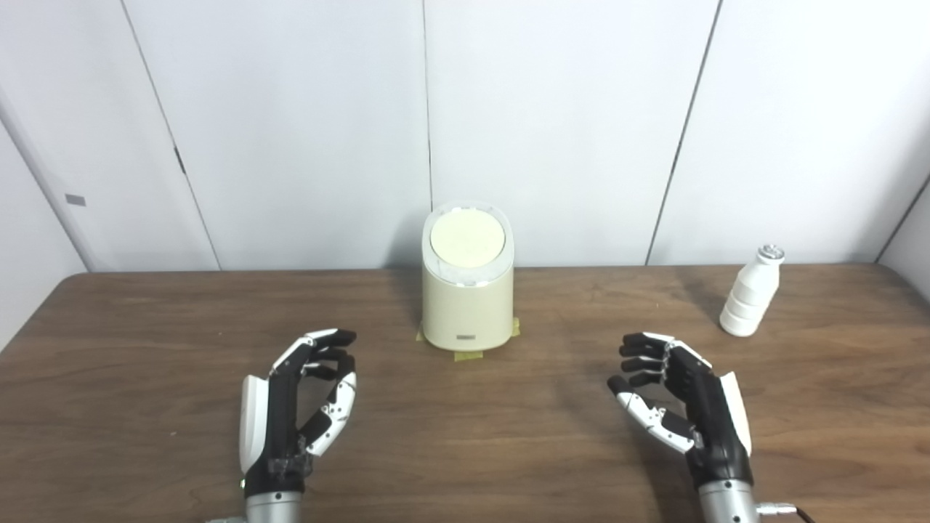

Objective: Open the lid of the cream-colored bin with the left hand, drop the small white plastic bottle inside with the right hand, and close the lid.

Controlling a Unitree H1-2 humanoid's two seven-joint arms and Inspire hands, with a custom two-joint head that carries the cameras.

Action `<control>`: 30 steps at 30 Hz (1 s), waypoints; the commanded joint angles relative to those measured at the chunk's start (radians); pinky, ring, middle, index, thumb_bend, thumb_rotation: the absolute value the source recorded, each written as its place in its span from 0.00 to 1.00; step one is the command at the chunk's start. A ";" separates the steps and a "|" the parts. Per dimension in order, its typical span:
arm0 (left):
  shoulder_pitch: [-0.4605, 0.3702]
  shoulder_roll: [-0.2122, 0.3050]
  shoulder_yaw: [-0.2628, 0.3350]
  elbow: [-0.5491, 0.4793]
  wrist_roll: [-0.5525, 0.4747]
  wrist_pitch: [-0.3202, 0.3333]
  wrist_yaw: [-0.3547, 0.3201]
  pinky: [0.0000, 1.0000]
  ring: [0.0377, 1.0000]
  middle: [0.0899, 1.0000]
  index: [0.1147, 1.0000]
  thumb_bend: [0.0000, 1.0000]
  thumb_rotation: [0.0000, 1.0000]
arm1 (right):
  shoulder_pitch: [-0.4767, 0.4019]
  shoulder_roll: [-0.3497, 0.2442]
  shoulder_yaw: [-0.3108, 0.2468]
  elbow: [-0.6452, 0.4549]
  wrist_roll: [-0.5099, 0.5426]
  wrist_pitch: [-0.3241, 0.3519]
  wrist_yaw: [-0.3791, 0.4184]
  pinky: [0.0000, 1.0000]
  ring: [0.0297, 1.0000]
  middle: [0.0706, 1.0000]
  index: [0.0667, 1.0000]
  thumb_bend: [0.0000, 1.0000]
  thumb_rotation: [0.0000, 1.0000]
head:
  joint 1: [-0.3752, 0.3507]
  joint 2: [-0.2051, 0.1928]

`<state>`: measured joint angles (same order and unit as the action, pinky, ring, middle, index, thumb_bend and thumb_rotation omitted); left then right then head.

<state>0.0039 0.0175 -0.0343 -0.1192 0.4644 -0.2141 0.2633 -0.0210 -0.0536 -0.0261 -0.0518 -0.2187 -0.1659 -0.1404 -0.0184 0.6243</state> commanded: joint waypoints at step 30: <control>-0.038 0.007 0.002 -0.013 0.021 0.056 -0.010 0.65 0.74 0.75 0.72 0.54 0.57 | -0.073 0.006 0.015 0.058 -0.013 -0.054 -0.020 0.51 0.59 0.61 0.60 0.30 0.20 | -0.002 -0.028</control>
<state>-0.0043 0.0199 -0.0351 -0.1189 0.4694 -0.1585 0.2535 -0.0719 -0.0527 -0.0157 0.0046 -0.2276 -0.1750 -0.1537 -0.0199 0.5952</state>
